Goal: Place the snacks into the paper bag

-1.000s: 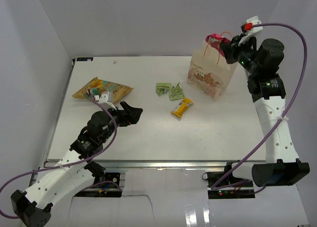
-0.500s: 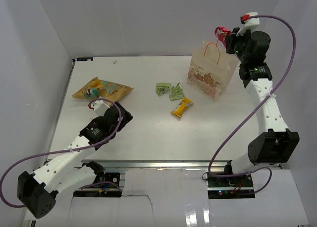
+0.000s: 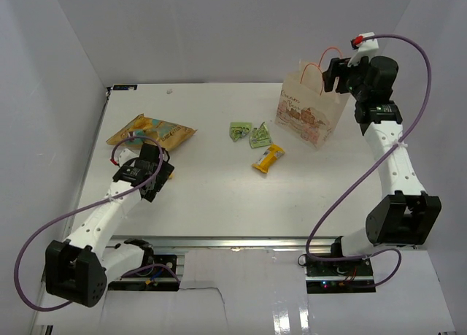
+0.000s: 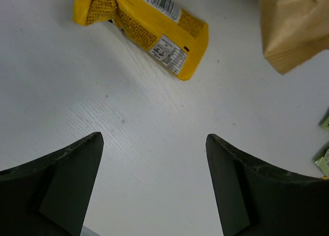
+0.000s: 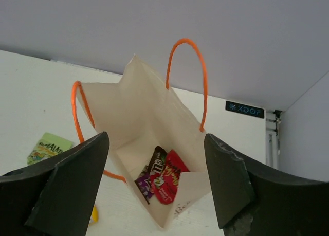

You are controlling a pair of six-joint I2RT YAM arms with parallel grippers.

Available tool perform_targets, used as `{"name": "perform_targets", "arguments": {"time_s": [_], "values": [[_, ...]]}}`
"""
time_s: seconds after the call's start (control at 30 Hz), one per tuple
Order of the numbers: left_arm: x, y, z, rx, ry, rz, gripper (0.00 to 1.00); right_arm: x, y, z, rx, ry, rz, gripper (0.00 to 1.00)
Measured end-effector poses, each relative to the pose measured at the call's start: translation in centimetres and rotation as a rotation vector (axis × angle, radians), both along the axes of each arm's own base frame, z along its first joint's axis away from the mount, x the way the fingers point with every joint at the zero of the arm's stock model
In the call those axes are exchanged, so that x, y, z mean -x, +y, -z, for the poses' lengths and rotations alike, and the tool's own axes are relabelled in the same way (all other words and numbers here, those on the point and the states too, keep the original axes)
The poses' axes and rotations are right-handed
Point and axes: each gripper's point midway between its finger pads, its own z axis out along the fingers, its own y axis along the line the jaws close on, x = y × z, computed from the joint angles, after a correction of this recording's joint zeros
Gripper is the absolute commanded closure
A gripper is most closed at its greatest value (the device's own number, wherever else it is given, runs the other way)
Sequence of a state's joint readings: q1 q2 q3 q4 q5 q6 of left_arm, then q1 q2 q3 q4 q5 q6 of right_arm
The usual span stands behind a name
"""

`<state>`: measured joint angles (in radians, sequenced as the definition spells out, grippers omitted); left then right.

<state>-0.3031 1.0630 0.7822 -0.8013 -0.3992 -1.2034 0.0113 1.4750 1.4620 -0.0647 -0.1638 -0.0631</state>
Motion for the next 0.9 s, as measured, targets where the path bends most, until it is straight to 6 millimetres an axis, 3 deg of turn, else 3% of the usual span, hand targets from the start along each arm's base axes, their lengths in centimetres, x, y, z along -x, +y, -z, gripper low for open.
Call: {"name": "perform_targets", "arguments": {"time_s": [0.03,0.07,0.2,0.33,0.53,0.63,0.8,0.9], "values": [[0.0,0.3,0.6,0.008,0.026,-0.012,0.08,0.4,-0.3,-0.4,0.006,-0.006,-0.011,0.10],[0.0,0.5,1.1,0.016,0.049,-0.025,0.08,0.9,-0.6,-0.8,0.012,-0.012,-0.025,0.07],[-0.2,1.7,3.6,0.054,0.148,-0.095,0.08,4.4,-0.9,-2.9,0.089,-0.078,-0.146,0.04],[-1.8,2.6,5.4,0.099,0.163,-0.144,0.18,8.2,0.8,-3.4,0.167,-0.133,-0.291,0.05],[-4.5,3.7,7.7,0.117,0.154,-0.150,0.19,11.7,3.1,-0.5,0.223,-0.108,-0.470,0.07],[-5.5,4.0,8.2,0.116,0.147,-0.139,0.26,12.9,3.9,1.7,0.222,-0.061,-0.538,0.09],[-7.0,5.4,8.4,0.140,0.105,-0.135,0.56,14.7,5.1,3.6,0.214,-0.014,-0.650,0.10],[-7.8,5.8,8.2,0.142,0.072,-0.107,0.69,16.6,6.3,4.5,0.213,-0.008,-0.766,0.11]]}}
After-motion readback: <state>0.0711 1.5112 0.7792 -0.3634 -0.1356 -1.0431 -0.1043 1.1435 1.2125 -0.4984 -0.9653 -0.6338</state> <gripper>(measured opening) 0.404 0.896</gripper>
